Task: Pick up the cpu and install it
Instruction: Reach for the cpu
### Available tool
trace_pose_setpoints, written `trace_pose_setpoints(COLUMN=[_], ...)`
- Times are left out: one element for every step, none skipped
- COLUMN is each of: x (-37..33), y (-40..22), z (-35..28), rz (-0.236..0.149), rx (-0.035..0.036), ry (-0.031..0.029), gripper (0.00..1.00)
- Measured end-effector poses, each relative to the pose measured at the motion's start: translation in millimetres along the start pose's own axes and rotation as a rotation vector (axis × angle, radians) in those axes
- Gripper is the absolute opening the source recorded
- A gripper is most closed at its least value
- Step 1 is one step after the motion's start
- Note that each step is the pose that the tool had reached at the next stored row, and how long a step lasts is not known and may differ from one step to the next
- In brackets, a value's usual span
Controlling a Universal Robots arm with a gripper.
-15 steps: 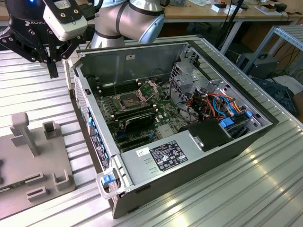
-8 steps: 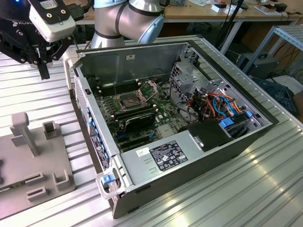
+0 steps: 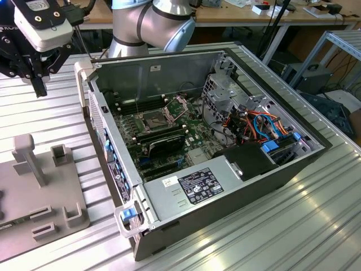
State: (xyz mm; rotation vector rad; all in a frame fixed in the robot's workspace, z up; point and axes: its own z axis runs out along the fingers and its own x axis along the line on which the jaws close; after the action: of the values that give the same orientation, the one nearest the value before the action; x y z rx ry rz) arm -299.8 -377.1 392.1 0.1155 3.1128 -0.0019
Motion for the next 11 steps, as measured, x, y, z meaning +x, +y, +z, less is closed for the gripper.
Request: trace_pose_setpoints(x=[2.2, 4.1, 5.9, 8.0, 10.1, 12.2, 14.6, 16.9, 20.2, 22.8, 25.5], y=[-0.2, -0.3, -0.4, -0.6, -0.8, -0.9, -1.1, -1.2, -1.5, -1.7, -1.9], z=[0.0, -0.1, -0.1, -0.2, -0.1, -0.2, -0.2, -0.3, -0.3, -0.4, -0.3], rz=[0.000, 0.000, 0.000, 0.000, 0.000, 0.000, 0.000, 0.000, 0.000, 0.000, 0.000], rx=[0.0000, 0.0000, 0.0000, 0.0000, -0.0001, -0.0001, 0.0000, 0.0000, 0.0000, 0.0000, 0.0000], ry=[0.0000, 0.0000, 0.0000, 0.0000, 0.0000, -0.0001, 0.0000, 0.0000, -0.0001, 0.0000, 0.0000], gripper=[0.11, 0.11, 0.11, 0.11, 0.11, 0.11, 0.11, 0.11, 0.11, 0.11, 0.11])
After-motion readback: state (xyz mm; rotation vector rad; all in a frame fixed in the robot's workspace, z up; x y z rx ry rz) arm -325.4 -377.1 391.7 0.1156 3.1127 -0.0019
